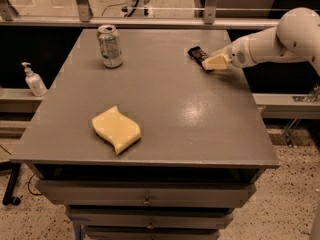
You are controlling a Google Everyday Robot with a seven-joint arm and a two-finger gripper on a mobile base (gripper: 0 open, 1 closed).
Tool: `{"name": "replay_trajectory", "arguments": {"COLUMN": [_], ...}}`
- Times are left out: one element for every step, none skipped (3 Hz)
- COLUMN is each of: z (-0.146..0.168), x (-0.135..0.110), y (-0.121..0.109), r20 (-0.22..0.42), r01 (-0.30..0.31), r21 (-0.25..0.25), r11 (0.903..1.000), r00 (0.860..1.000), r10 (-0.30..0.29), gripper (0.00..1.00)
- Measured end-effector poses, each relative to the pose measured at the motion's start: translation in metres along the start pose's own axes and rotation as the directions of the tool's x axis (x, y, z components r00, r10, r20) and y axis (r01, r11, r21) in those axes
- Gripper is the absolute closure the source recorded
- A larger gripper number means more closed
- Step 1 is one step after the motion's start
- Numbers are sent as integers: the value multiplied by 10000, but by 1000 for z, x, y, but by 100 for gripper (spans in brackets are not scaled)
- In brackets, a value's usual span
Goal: Pick rxbar chocolate
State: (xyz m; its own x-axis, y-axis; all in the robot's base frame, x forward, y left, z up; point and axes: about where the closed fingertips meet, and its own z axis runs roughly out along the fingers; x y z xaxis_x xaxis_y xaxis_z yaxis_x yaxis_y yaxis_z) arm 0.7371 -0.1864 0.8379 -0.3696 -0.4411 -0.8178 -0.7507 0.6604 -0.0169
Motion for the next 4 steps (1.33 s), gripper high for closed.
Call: {"name": "replay_trajectory", "arguments": {"z": [-2, -7, -12, -17], "x": [1, -5, -21, -37], "y": [2, 9, 20, 32], "r20": [0, 110, 320, 542], "r01": [54, 244, 610, 973], "r21": [-64, -263, -603, -952], "r11": [10000, 9994, 9963, 9907], "r00": [10000, 9996, 9977, 9942], "r10": [-54, -241, -591, -925], "gripper": [88, 100, 100, 100]}}
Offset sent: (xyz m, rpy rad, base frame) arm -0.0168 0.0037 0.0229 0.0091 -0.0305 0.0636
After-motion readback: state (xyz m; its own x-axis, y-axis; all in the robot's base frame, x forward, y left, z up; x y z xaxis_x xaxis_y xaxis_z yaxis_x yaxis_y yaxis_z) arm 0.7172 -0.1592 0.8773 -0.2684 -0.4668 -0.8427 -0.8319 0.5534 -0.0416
